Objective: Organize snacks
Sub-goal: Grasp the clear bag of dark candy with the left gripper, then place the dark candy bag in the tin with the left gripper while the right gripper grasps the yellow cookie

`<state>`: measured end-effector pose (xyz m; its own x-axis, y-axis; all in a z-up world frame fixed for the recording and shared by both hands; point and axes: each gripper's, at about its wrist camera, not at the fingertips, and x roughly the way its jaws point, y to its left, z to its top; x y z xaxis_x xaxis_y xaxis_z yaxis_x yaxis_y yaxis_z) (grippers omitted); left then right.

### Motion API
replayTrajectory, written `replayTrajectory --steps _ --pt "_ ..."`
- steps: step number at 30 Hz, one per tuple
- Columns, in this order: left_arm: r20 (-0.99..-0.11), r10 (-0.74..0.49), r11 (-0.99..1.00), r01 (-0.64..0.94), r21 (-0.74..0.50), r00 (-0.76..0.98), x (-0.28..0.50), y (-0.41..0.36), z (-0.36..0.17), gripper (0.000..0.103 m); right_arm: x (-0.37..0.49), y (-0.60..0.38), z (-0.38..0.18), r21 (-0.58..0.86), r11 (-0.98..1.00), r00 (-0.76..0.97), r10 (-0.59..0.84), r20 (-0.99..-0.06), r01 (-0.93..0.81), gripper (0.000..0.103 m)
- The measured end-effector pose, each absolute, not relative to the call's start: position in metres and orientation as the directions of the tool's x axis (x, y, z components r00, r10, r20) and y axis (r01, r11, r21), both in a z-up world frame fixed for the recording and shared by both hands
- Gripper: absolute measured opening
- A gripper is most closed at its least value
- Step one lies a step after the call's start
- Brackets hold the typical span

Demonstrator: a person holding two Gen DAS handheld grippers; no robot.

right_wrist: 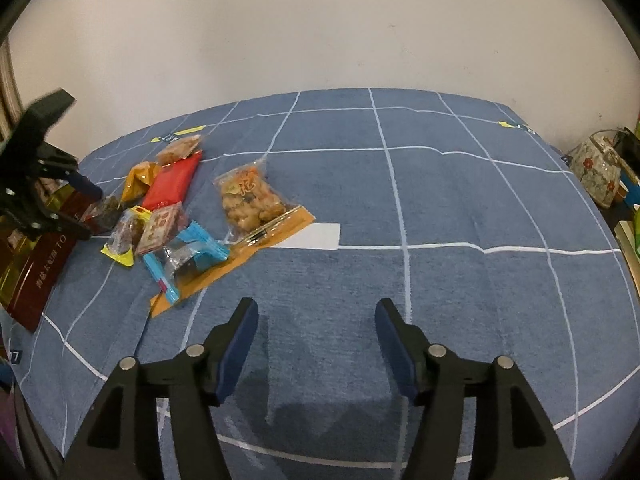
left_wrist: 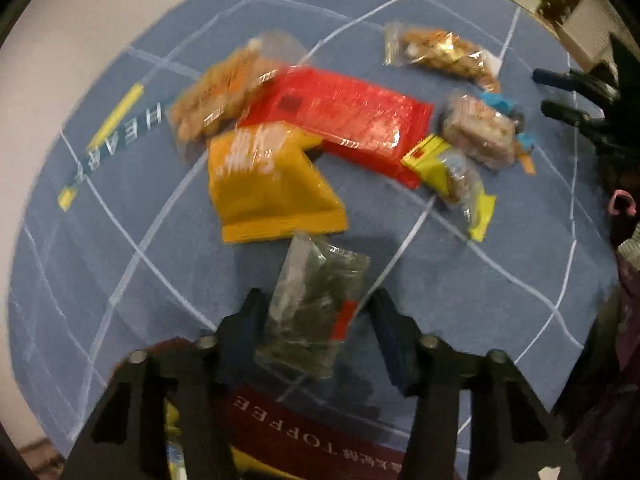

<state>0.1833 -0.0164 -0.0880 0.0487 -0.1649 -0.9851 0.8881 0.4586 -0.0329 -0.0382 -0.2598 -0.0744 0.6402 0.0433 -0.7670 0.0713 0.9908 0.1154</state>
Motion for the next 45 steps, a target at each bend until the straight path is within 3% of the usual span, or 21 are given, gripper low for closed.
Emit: replayTrajectory --steps 6,12,15,18,26,29,30,32,35,45 --pt "-0.977 -0.171 0.597 0.802 0.003 0.13 0.166 -0.009 -0.078 0.033 -0.037 -0.258 -0.076 0.121 0.991 0.641 0.056 -0.765 0.058 0.07" --pt "-0.914 -0.349 0.769 0.621 -0.153 0.208 0.109 0.007 -0.029 0.034 -0.039 -0.262 -0.076 0.141 0.987 0.649 0.056 -0.759 0.08 0.07" --pt "-0.894 -0.389 0.823 0.52 -0.227 0.225 0.081 0.017 -0.011 0.034 -0.04 -0.264 -0.074 0.15 0.985 0.658 0.06 -0.751 0.082 0.07" --pt "-0.889 -0.365 0.863 0.46 -0.211 0.276 0.068 0.02 0.002 0.034 -0.042 -0.256 -0.071 0.132 0.99 0.655 0.066 -0.753 0.052 0.07" --pt "-0.879 -0.33 0.929 0.284 -0.237 0.344 0.038 0.077 0.017 0.034 -0.026 -0.183 -0.025 0.331 0.924 0.632 0.375 -0.678 -0.193 0.07" --pt "-0.869 -0.299 0.944 0.252 -0.211 0.393 0.025 0.091 0.024 0.034 -0.004 -0.146 -0.03 0.367 0.9 0.572 0.434 -0.696 -0.236 0.061" --pt "-0.866 -0.297 0.946 0.249 -0.209 0.402 0.022 0.094 0.026 0.034 0.004 -0.138 -0.034 0.375 0.896 0.56 0.441 -0.701 -0.237 0.053" --pt "-0.862 -0.292 0.949 0.239 -0.206 0.415 0.019 0.103 0.029 0.034 0.019 -0.126 -0.043 0.377 0.9 0.542 0.432 -0.721 -0.216 0.046" --pt "-0.855 -0.279 0.955 0.222 -0.198 0.438 0.016 0.114 0.031 0.034 0.037 -0.12 -0.056 0.404 0.9 0.515 0.427 -0.743 -0.163 0.046" --pt "-0.847 -0.269 0.963 0.158 -0.221 0.458 0.015 0.149 0.029 0.034 0.064 -0.108 -0.072 0.276 0.961 0.495 0.255 -0.831 -0.032 0.046"
